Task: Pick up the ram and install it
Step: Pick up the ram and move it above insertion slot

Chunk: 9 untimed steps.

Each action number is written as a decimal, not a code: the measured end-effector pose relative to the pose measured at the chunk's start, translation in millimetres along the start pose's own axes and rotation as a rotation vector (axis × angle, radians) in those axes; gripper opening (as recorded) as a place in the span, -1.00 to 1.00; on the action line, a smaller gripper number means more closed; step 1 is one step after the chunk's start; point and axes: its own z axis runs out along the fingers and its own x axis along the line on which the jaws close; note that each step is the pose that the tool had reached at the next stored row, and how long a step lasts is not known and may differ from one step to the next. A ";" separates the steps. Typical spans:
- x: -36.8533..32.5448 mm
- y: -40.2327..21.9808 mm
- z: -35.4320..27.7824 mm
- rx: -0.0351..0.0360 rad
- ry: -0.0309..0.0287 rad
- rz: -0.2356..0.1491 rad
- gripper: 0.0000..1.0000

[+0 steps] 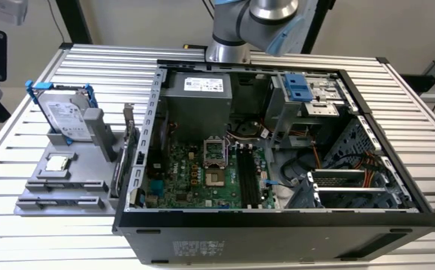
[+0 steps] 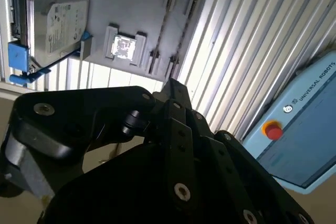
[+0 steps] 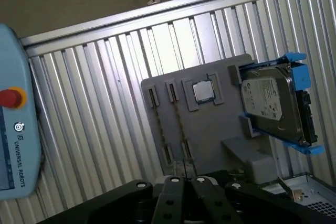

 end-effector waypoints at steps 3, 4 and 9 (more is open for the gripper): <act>0.0 0.0 0.0 -0.0013 -0.0003 -0.036 -1.00; 0.0 0.0 0.0 -0.0017 -0.0004 -0.048 -1.00; 0.0 0.0 0.0 -0.0040 -0.0010 -0.112 -1.00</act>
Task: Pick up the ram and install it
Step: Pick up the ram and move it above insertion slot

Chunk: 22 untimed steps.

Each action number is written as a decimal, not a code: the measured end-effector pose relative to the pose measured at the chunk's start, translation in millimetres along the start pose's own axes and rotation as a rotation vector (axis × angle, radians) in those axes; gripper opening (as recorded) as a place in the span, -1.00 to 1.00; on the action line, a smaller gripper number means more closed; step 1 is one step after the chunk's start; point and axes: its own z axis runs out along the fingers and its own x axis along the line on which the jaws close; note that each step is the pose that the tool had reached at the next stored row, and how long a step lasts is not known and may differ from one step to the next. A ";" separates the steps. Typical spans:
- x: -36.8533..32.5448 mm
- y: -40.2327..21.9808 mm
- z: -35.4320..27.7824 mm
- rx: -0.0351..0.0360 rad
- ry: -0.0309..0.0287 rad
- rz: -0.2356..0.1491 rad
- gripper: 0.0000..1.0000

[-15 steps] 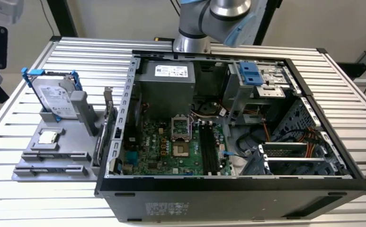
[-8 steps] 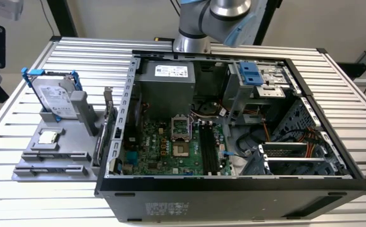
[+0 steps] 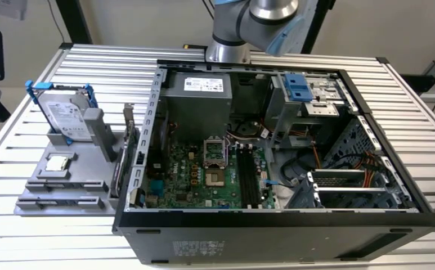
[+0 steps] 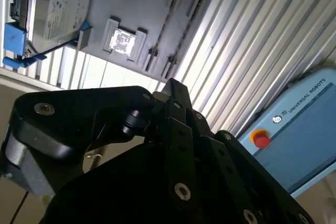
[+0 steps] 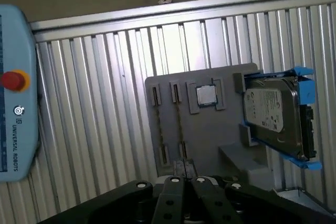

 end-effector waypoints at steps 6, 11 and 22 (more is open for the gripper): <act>0.0 0.0 0.0 -0.0031 -0.0007 -0.084 -1.00; 0.0 0.0 0.0 -0.0054 -0.0012 -0.152 -1.00; 0.0 0.0 0.0 -0.0089 -0.0020 -0.249 -1.00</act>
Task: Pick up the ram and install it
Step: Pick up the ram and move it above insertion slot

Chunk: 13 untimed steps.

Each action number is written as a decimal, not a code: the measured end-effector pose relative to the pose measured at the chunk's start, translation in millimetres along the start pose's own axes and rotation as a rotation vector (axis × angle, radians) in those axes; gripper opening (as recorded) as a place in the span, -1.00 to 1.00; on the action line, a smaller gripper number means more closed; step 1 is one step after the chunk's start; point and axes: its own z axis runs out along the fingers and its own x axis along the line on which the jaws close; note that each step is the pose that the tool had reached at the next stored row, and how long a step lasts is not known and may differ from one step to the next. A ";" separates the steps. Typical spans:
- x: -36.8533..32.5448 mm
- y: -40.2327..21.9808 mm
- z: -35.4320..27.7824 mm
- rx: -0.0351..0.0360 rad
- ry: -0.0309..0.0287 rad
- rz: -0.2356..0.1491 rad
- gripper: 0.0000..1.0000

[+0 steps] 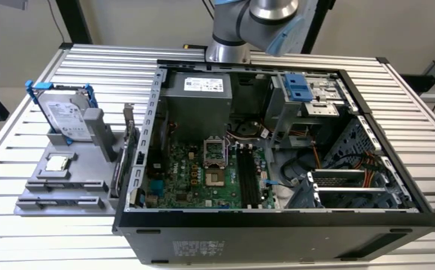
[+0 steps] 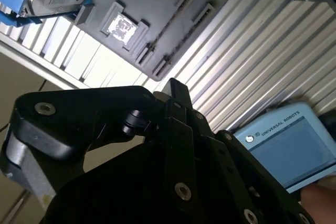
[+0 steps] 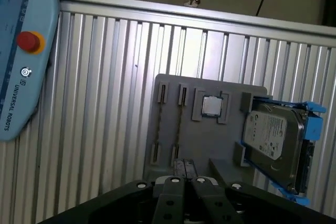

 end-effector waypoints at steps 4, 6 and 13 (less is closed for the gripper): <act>0.0 0.0 0.0 -0.0001 0.0000 -0.003 -1.00; 0.0 0.0 0.0 -0.0001 0.0000 -0.003 -1.00; 0.0 0.0 0.0 -0.0001 -0.0001 -0.004 -1.00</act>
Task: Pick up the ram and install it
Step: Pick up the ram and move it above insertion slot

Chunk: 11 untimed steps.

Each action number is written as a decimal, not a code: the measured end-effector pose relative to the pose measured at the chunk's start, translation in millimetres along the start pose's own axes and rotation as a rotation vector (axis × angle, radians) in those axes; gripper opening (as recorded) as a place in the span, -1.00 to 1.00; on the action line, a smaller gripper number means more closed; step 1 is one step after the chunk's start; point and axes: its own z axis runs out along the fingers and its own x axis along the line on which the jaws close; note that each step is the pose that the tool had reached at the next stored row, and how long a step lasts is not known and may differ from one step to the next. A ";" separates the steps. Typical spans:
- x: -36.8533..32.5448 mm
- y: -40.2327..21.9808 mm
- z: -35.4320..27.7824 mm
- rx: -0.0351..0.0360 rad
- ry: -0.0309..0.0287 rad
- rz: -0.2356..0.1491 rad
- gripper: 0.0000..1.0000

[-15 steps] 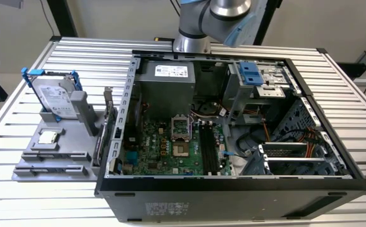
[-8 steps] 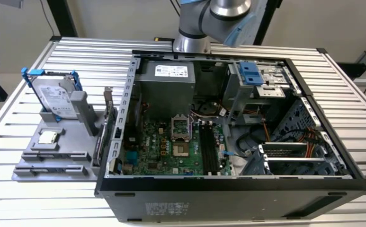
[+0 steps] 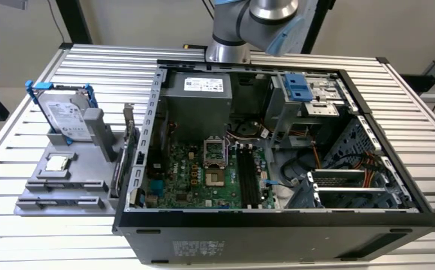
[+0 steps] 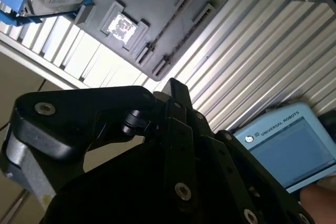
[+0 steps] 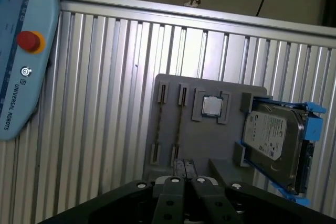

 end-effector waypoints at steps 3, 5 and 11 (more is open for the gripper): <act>0.0 0.0 0.0 -0.0001 0.0001 0.000 1.00; 0.0 0.0 0.0 -0.0001 0.0000 -0.001 1.00; 0.0 0.0 0.0 -0.0001 0.0000 -0.002 1.00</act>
